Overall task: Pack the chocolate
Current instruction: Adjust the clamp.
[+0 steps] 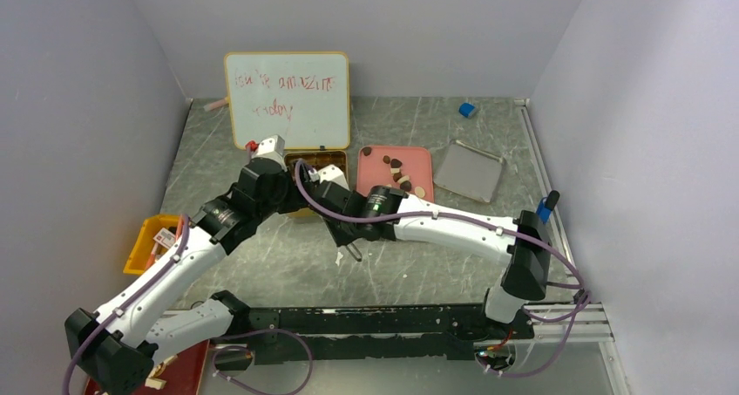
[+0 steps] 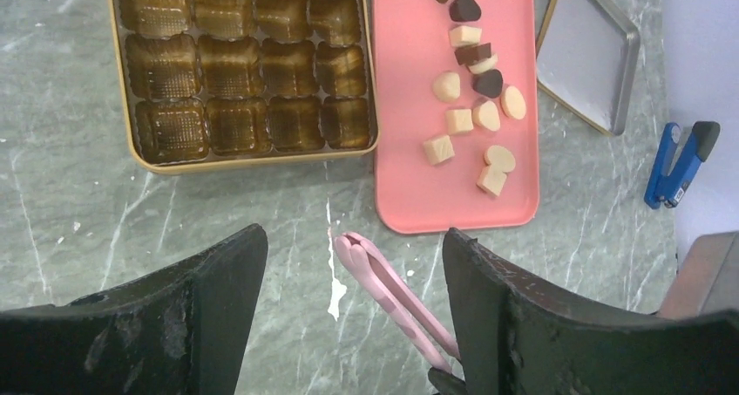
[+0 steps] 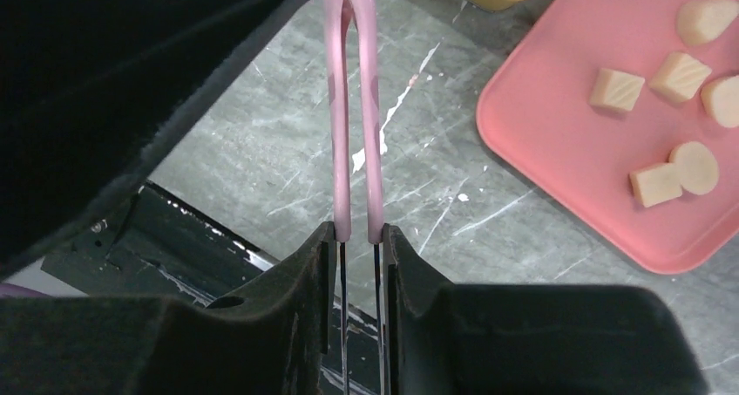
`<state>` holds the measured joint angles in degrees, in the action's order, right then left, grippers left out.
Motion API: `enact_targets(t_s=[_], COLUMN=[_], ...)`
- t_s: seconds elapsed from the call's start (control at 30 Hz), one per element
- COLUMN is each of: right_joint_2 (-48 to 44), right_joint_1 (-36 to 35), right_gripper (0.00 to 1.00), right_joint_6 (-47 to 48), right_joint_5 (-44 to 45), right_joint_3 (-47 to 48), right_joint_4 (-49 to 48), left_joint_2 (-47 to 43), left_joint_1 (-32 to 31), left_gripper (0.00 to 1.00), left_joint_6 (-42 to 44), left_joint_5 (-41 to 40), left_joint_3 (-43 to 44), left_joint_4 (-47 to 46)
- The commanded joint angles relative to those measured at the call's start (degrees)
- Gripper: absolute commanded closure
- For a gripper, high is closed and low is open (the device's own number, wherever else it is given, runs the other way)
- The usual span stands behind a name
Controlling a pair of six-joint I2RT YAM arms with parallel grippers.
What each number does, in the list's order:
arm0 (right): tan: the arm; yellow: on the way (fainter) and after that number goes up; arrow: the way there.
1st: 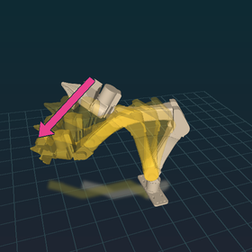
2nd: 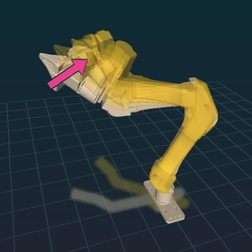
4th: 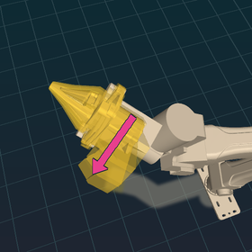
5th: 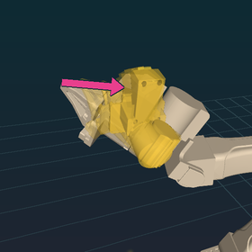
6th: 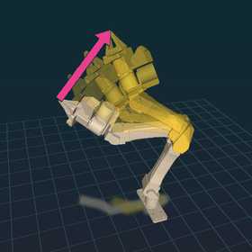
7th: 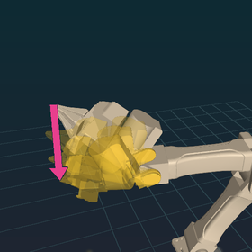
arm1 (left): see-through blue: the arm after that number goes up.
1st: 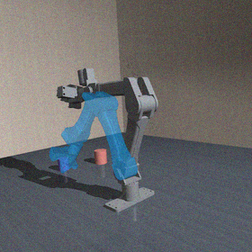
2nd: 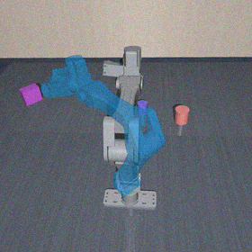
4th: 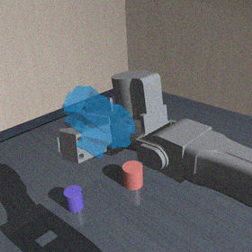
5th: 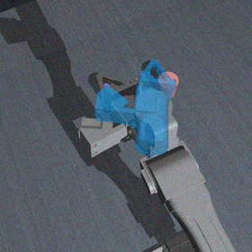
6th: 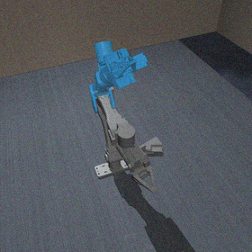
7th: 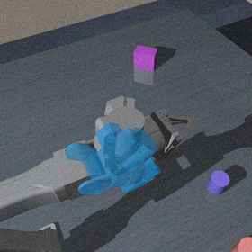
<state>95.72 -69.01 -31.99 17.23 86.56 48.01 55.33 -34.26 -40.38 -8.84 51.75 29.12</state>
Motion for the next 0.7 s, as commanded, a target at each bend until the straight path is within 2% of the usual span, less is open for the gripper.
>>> enact_targets(t_s=[0.0, 0.3, 0.67], right_joint_2=[0.5, 0.7, -1.7], right_joint_1=[2.0, 3.9, 4.7], right_gripper=[0.93, 0.92, 0.93], right_joint_6=[2.8, 4.3, 4.8], right_joint_5=[-1.9, -2.8, -3.3], right_joint_3=[5.1, 10.1, 10.7], right_joint_4=[-2.7, -0.8, 1.0], left_joint_2=[-1.6, -2.9, 0.1], left_joint_1=[-0.8, -1.8, -4.7], left_gripper=[0.22, 0.24, 0.23], left_joint_6=[-0.7, -1.7, -2.7], left_joint_5=[2.3, 2.3, -0.7], left_joint_3=[1.9, -2.7, -3.1], left_joint_4=[0.1, -0.7, -2.6])
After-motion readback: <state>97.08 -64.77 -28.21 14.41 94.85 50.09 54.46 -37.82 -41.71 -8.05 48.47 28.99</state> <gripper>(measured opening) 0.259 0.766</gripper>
